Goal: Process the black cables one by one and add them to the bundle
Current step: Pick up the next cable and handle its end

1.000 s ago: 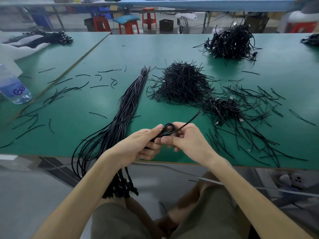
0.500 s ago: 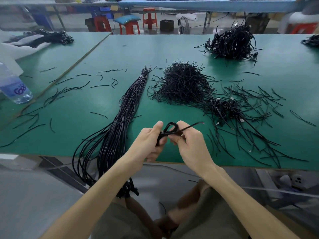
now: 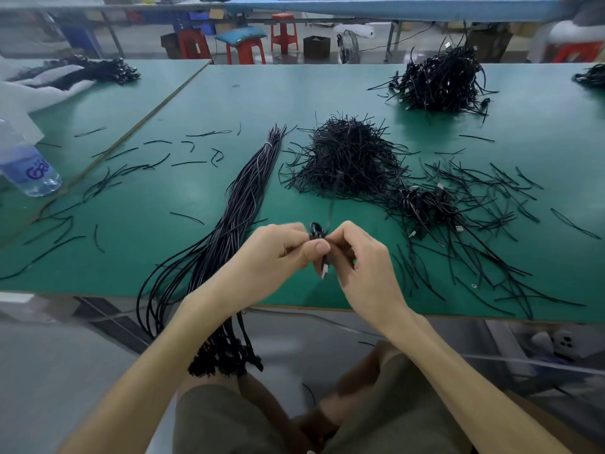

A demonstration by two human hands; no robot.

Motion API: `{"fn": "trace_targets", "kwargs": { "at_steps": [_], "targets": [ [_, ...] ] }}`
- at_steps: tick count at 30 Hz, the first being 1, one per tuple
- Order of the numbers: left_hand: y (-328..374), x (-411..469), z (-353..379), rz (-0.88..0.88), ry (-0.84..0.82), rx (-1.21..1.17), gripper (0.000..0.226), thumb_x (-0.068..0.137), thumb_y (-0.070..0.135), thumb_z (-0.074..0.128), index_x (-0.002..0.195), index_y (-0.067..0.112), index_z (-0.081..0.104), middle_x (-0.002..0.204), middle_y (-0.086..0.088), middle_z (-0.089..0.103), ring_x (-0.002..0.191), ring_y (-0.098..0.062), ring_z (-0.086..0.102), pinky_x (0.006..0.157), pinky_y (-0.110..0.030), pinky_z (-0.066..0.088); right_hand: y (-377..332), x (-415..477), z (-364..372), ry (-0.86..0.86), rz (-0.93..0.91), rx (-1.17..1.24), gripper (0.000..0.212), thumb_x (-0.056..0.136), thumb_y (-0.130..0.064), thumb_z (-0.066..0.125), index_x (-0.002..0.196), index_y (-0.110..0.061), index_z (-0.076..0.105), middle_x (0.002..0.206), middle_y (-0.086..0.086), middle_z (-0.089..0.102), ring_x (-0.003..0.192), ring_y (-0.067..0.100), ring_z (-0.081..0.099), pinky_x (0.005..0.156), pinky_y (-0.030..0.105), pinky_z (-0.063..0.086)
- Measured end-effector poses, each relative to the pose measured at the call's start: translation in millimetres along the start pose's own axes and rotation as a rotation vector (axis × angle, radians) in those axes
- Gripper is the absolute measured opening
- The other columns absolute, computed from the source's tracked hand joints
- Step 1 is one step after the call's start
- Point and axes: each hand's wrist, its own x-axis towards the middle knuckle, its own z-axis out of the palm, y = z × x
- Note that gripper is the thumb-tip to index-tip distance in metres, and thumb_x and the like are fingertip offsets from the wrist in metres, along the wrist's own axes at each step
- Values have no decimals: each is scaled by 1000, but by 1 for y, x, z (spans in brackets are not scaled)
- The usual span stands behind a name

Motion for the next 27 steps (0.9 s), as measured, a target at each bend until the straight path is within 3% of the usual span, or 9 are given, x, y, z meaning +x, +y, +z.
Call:
{"fn": "trace_targets", "kwargs": {
  "at_steps": [2, 4, 8, 11, 13, 15, 18, 20, 27],
  "targets": [
    [-4, 0, 0, 102, 67, 109, 34, 93, 49, 55, 61, 42, 65, 83, 8, 46, 68, -9, 44, 64, -20, 34, -4, 1, -1, -30, 2, 42, 21, 96, 3, 61, 79, -6, 55, 72, 3, 64, 65, 19, 56, 60, 31, 46],
    [-6, 2, 5, 170, 198, 169, 37, 93, 48, 59, 69, 22, 69, 91, 6, 44, 80, -8, 46, 71, -14, 34, -7, 1, -1, -36, 18, 86, 25, 91, 9, 57, 78, -12, 53, 69, -3, 61, 63, 11, 53, 60, 23, 44],
    [-5, 6, 9, 137, 341, 118, 41, 92, 58, 57, 85, 17, 55, 101, 6, 57, 91, -13, 57, 79, -16, 44, -6, 1, 0, -53, 101, 270, 10, 92, 10, 54, 85, 2, 55, 71, 9, 61, 70, 34, 54, 62, 42, 45],
    [-5, 8, 8, 125, 285, 165, 42, 95, 59, 52, 109, 20, 59, 106, 10, 61, 102, -10, 59, 87, -21, 46, -3, 2, 0, -65, 99, 274, 14, 94, 10, 57, 87, -3, 59, 71, 0, 64, 69, 29, 59, 62, 38, 46],
    [-2, 9, 10, 54, 225, 191, 51, 94, 67, 43, 113, 24, 63, 95, 13, 67, 92, -8, 63, 84, -32, 52, -5, 1, 1, -78, 109, 270, 27, 93, 10, 56, 89, -15, 65, 72, -10, 68, 68, 17, 64, 65, 25, 48],
    [4, 11, 10, -43, 199, 247, 62, 88, 76, 33, 101, 26, 67, 74, 12, 68, 73, -10, 66, 72, -40, 55, -6, 2, 3, -82, 130, 266, 36, 92, 12, 55, 91, -22, 66, 73, -18, 70, 68, 5, 65, 67, 15, 48],
    [5, 16, 7, -123, 162, 372, 58, 95, 73, 29, 84, 28, 64, 60, 6, 67, 57, -7, 62, 60, -36, 53, -5, 3, 6, -71, 137, 266, 29, 95, 8, 60, 88, -19, 67, 74, -12, 70, 67, 5, 63, 67, 18, 47],
    [7, 17, 5, -151, 137, 370, 46, 100, 66, 36, 88, 31, 64, 56, 6, 66, 44, -5, 57, 51, -28, 45, -2, 4, 7, -51, 163, 288, 22, 95, 2, 65, 84, -17, 67, 72, -6, 69, 67, 9, 62, 66, 24, 46],
    [12, 18, -3, -355, 17, -245, 24, 109, 33, 47, 122, 14, 54, 63, -9, 71, 38, -27, 60, 36, -26, 42, 1, 4, 10, 4, 156, 213, 34, 91, 9, 60, 74, -21, 59, 64, -10, 66, 61, 4, 57, 64, 12, 42]
  ]
}}
